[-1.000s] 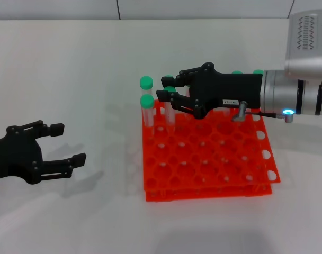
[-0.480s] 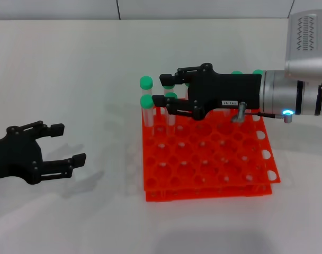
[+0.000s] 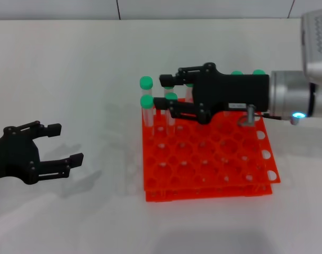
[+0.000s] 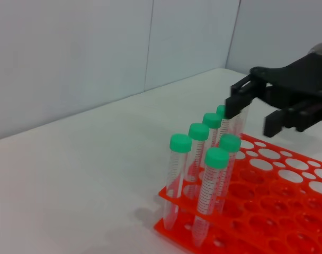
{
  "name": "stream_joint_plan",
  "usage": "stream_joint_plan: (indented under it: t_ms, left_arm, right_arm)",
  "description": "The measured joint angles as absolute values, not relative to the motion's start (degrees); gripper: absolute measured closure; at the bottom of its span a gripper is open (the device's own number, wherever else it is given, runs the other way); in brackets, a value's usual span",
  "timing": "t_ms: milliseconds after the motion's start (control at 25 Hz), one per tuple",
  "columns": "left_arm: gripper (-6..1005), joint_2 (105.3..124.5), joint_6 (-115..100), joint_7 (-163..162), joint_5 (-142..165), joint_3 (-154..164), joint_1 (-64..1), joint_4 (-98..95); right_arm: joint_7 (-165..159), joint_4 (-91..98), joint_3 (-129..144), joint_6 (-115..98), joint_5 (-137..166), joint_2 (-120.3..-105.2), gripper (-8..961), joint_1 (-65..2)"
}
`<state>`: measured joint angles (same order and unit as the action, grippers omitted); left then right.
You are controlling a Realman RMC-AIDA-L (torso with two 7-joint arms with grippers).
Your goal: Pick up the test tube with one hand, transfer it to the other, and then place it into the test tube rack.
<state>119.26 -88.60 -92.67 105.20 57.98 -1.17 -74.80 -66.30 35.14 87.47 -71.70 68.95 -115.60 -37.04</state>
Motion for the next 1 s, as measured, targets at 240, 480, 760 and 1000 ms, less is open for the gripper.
stream_joint_plan:
  t_ms: [240,480,760,1000]
  left_arm:
    - [120,119.13,-88.7,-92.4,105.2,57.7,-1.4,-74.8]
    - [120,119.09,-88.7,-90.9,105.1,57.3,-1.8,-74.8]
    - [118,119.08,-91.3,-89.0,105.1,56.7,-3.6,-73.4]
    - [118,118.33,-98.6,-84.7,105.1,49.4,-8.4,-67.0]
  right_arm:
    - [-65.0,40.2,87.0,-74.1,70.7,-115.1,479,-31.7]
    - [-64.8,43.9,85.1,-74.7,71.6,-114.58,370,-26.4]
    - [-65.2,44.6,78.8,-78.1,74.8,-114.0,150,-22.6]
    - [-65.2,44.0,73.8,-80.1,78.1,-113.99,76,-20.8]
